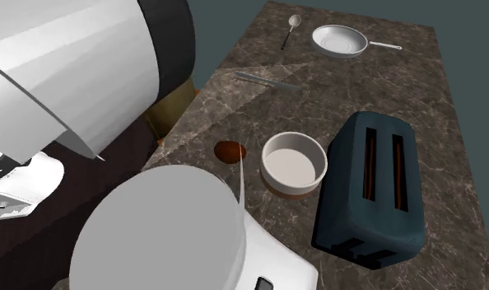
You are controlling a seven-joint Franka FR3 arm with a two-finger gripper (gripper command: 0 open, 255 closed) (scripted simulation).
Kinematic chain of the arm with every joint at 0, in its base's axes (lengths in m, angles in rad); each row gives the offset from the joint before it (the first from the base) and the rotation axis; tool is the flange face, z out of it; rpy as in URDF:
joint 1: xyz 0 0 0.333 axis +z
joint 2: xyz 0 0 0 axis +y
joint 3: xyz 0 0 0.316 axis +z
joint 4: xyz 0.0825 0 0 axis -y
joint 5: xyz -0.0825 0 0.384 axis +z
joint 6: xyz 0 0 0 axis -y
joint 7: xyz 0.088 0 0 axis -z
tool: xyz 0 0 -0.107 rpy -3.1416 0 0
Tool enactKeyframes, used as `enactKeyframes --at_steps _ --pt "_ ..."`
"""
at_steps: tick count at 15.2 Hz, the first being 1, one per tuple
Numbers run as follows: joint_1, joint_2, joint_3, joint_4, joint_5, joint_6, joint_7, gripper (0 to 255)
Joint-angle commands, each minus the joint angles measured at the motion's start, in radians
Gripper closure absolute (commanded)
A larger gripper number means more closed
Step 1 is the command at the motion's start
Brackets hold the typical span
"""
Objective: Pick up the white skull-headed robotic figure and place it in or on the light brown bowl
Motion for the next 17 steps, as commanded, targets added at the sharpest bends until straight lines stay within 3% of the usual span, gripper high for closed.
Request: enactKeyframes --at_steps 1,13,17 --pt "0.002 -0.017 -0.004 0.010 -0.014 -0.024 0.008 255" --pt "0.014 -0.107 -0.011 0.076 -0.081 -0.164 0.055 255" --pt "0.056 -0.067 0.029 0.146 -0.060 -0.200 0.129 255"
